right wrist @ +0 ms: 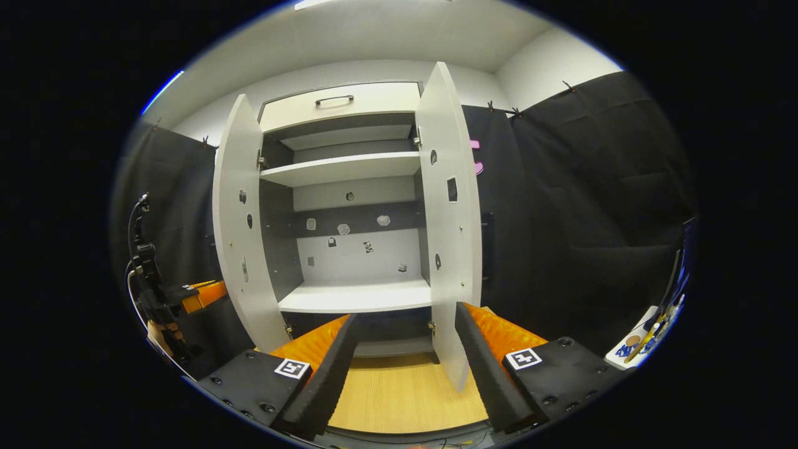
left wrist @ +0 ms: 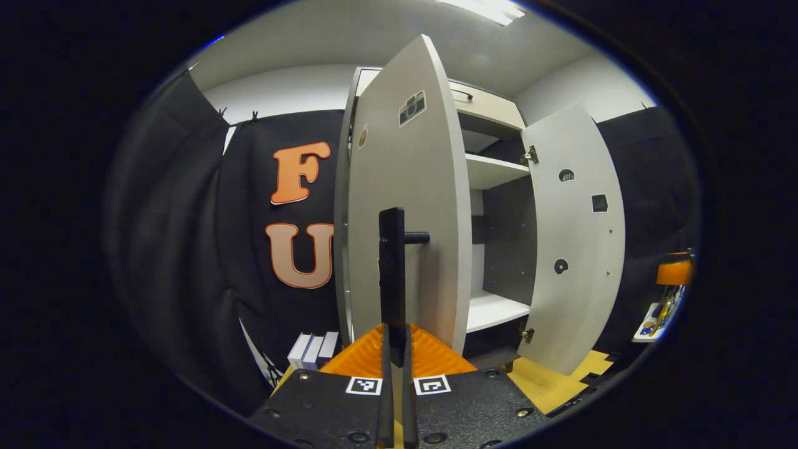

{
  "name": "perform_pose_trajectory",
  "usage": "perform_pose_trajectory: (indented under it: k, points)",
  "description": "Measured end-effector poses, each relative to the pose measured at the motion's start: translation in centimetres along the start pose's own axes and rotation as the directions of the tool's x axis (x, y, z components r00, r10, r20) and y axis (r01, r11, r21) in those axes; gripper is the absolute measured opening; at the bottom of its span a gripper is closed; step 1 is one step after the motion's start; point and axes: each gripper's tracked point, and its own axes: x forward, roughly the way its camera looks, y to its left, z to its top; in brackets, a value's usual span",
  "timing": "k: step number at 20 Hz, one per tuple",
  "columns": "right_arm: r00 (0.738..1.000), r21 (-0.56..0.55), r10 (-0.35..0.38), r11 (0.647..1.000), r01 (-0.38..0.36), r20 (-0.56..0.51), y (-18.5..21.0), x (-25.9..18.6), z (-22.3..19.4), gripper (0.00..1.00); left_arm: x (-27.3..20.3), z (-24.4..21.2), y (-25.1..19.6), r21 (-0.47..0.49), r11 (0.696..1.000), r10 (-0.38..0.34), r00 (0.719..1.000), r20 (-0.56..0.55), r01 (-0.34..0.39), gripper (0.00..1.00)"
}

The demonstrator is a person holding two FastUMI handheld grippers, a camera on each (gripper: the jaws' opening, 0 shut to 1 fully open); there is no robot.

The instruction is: Open the right door of the double-door shoe cabinet with the right hand, and open the left door with the left hand.

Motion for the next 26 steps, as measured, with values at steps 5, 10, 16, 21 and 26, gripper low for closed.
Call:
perform_pose_trajectory:
  k: [5,10,16,21,26]
  points:
    - [0.999,-0.006,0.042,0.999,-0.042,0.000,1.5,0.1,-0.2,0.89,-0.7,-0.5,0.7,0.004,1.000,0.028,0.999,-0.020,-0.028,0.04]
    - [0.998,-0.018,0.057,0.998,-0.057,-0.010,1.8,1.0,-0.7,0.89,-1.0,-0.4,1.9,-0.013,0.997,0.073,0.997,-0.026,-0.074,0.04]
    - [0.994,-0.040,0.095,0.994,-0.097,-0.044,3.6,3.1,-1.5,0.99,-1.2,-0.3,4.0,0.008,0.991,0.137,0.990,-0.024,-0.137,0.04]
    - [0.992,-0.069,0.112,0.991,-0.116,-0.057,4.6,5.1,-1.8,0.89,-1.7,0.7,3.9,0.000,0.988,0.155,0.988,0.006,-0.155,0.00]
    - [0.998,-0.115,0.065,0.991,-0.066,-0.011,2.9,6.5,0.2,1.00,-3.3,1.6,4.2,0.023,0.978,0.209,0.978,0.010,-0.210,0.10]
